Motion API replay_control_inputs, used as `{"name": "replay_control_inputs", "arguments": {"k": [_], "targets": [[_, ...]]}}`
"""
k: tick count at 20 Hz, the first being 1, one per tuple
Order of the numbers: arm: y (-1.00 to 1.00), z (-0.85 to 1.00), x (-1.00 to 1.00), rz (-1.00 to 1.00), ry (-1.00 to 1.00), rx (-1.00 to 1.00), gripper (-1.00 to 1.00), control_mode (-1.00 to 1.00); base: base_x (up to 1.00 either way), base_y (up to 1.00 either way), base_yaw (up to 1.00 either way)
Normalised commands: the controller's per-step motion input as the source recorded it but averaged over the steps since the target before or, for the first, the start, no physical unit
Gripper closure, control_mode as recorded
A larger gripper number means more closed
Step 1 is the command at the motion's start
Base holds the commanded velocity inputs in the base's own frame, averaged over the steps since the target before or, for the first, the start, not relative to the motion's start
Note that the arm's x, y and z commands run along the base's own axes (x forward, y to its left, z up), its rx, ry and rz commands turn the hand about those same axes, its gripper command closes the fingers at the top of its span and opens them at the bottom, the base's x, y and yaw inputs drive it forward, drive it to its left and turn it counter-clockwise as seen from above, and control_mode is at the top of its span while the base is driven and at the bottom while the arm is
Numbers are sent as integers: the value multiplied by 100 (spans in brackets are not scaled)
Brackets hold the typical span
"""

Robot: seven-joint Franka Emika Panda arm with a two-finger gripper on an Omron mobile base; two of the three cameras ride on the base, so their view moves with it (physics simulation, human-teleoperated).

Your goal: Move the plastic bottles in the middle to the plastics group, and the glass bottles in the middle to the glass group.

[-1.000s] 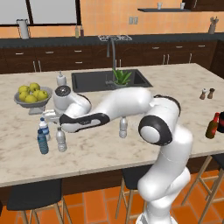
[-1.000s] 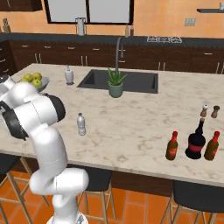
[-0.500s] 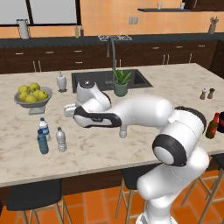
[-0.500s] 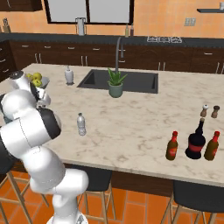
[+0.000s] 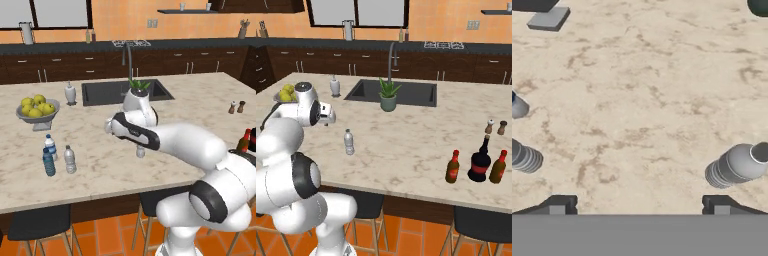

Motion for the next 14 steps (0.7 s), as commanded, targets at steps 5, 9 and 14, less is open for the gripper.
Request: {"name": "replay_control_inputs", "arguments": {"k": [5, 9, 14], "targets": [[-89, 16, -9, 0, 21, 0, -100, -100, 0, 0, 0], [-62, 28, -3, 0, 11, 0, -100, -100, 0, 0, 0], [-33, -7, -1, -2, 2, -6, -100, -100, 0, 0, 0]]}}
